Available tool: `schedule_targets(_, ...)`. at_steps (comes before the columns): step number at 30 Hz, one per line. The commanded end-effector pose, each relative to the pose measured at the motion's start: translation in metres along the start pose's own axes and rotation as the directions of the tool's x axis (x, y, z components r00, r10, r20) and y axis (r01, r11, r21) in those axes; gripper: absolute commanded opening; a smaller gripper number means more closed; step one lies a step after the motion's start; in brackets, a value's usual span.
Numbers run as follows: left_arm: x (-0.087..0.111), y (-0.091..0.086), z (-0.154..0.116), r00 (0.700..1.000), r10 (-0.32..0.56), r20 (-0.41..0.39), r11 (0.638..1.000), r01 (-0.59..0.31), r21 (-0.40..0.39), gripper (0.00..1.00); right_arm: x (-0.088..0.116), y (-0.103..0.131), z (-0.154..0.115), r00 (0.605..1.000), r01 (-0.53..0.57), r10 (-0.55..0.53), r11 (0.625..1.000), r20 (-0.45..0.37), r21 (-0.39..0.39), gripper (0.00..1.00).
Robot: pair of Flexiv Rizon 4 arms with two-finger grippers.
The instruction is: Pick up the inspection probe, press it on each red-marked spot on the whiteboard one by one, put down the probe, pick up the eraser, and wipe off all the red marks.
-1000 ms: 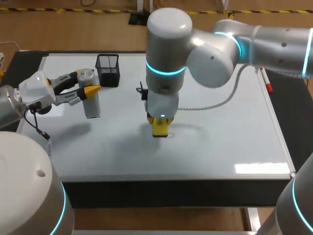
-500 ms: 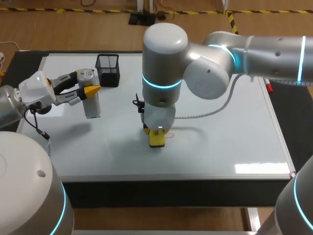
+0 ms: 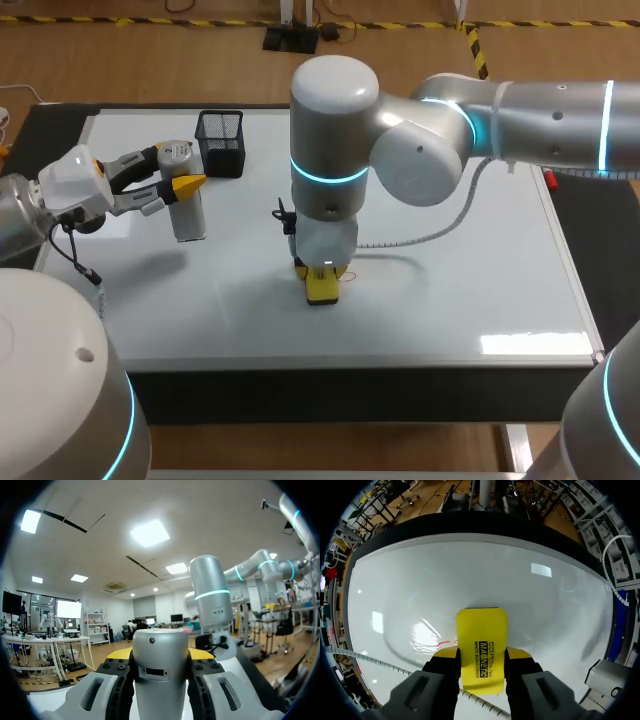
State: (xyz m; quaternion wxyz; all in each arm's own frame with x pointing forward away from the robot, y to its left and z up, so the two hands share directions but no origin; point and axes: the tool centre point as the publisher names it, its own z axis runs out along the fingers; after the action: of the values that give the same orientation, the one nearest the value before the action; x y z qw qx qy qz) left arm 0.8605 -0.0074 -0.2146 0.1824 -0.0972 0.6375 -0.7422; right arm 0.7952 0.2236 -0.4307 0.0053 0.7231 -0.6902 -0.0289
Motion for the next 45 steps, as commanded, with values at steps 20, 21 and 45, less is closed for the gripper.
schedule_targets(20,0.000,-0.001,0.000,1.000,0.001,0.000,1.000,-0.001,0.001,0.00,0.057,0.000,0.002,0.995,-0.093,0.093,0.996,-0.034,-0.002,0.00)
schedule_targets(21,0.000,-0.001,0.000,1.000,0.001,0.000,1.000,-0.001,0.001,0.00,0.059,0.000,0.001,0.995,-0.097,0.097,0.995,-0.037,-0.002,0.00)
schedule_targets(45,0.000,-0.001,0.000,1.000,0.001,0.000,1.000,-0.001,0.001,0.00,0.095,-0.015,-0.038,0.995,-0.077,0.078,0.997,-0.058,0.021,0.00)
